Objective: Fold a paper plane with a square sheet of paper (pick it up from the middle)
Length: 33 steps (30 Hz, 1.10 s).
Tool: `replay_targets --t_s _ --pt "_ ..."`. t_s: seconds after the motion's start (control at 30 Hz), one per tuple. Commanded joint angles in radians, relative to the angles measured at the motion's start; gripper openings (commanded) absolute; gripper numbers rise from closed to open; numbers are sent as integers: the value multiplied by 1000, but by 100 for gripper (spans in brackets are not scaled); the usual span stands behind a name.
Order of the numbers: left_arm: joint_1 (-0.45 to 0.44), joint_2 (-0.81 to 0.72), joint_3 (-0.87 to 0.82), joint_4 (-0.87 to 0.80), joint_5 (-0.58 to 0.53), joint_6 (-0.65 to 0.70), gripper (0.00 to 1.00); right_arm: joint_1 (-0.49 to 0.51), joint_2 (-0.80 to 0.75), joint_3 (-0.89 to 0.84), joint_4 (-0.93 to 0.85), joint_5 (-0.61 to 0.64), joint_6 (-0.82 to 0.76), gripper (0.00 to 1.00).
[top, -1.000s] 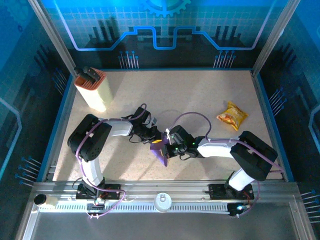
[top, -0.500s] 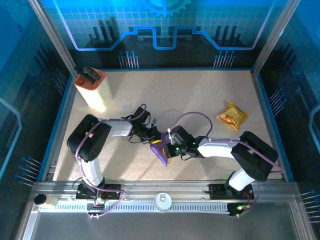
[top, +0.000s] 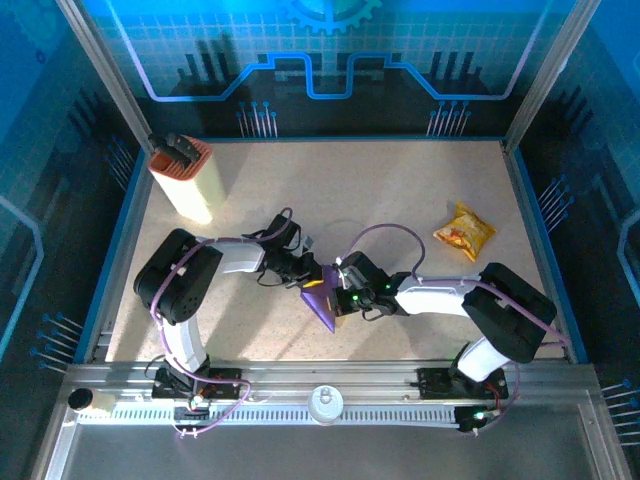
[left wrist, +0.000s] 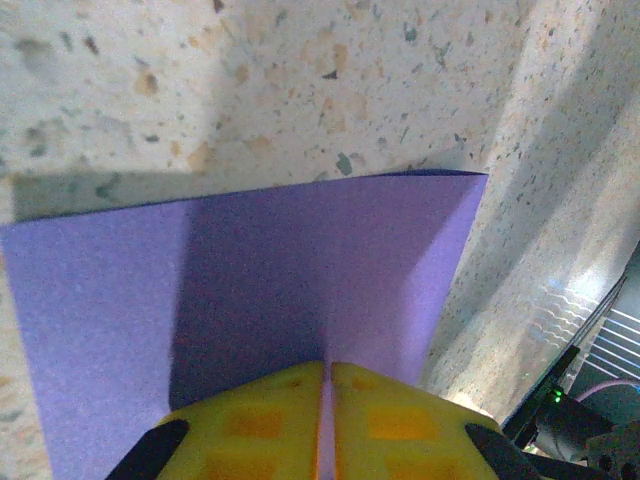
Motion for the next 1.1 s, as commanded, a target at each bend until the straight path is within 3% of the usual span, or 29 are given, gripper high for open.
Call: replay_targets --t_s 0.0,1.07 --pt "-7 -18 -22 -29 -9 -15 13 -13 -13 28 -24 17 2 1" --pt "-7 -15 -13 -38 0 -15 12 -17 12 23 -36 25 13 1"
